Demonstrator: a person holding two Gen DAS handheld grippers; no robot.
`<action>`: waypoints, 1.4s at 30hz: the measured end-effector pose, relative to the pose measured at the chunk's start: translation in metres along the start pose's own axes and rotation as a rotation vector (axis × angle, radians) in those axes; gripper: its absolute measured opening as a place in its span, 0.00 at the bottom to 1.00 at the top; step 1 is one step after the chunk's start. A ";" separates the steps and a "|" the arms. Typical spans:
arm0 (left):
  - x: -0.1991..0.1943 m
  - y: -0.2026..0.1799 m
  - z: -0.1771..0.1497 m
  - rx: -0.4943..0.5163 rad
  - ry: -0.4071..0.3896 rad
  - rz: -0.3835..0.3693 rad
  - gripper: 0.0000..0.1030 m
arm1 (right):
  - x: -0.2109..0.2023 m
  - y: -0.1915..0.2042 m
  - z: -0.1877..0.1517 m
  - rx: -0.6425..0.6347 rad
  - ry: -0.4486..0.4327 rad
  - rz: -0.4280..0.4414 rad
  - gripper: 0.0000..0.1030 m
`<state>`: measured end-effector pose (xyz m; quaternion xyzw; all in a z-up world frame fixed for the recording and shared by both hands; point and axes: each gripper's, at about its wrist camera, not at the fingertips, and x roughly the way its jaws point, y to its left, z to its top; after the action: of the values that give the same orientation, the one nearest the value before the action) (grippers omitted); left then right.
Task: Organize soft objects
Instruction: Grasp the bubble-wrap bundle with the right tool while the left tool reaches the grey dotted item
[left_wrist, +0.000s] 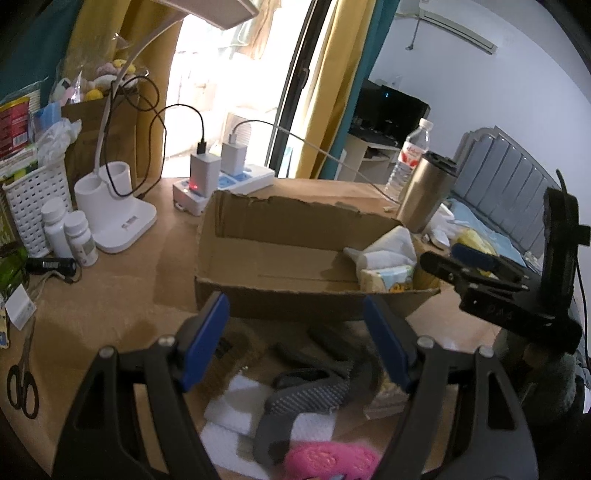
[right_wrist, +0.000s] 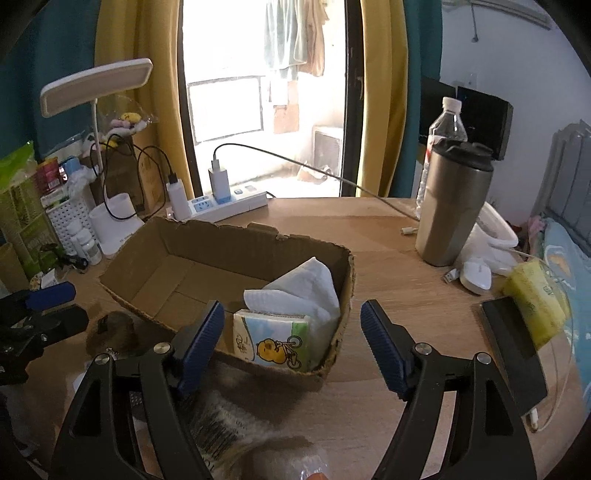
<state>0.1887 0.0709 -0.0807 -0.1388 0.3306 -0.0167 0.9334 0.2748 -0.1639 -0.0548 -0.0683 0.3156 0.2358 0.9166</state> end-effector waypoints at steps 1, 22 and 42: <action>-0.001 -0.001 0.000 0.001 0.000 -0.002 0.75 | -0.002 0.000 -0.001 -0.001 -0.003 -0.001 0.77; -0.002 -0.021 -0.034 0.019 0.056 -0.029 0.75 | -0.031 -0.007 -0.040 0.018 0.010 -0.014 0.77; 0.019 -0.037 -0.054 0.044 0.136 -0.016 0.75 | -0.026 -0.027 -0.085 0.071 0.098 0.008 0.77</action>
<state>0.1722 0.0195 -0.1221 -0.1196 0.3916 -0.0407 0.9114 0.2234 -0.2215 -0.1067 -0.0457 0.3684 0.2245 0.9010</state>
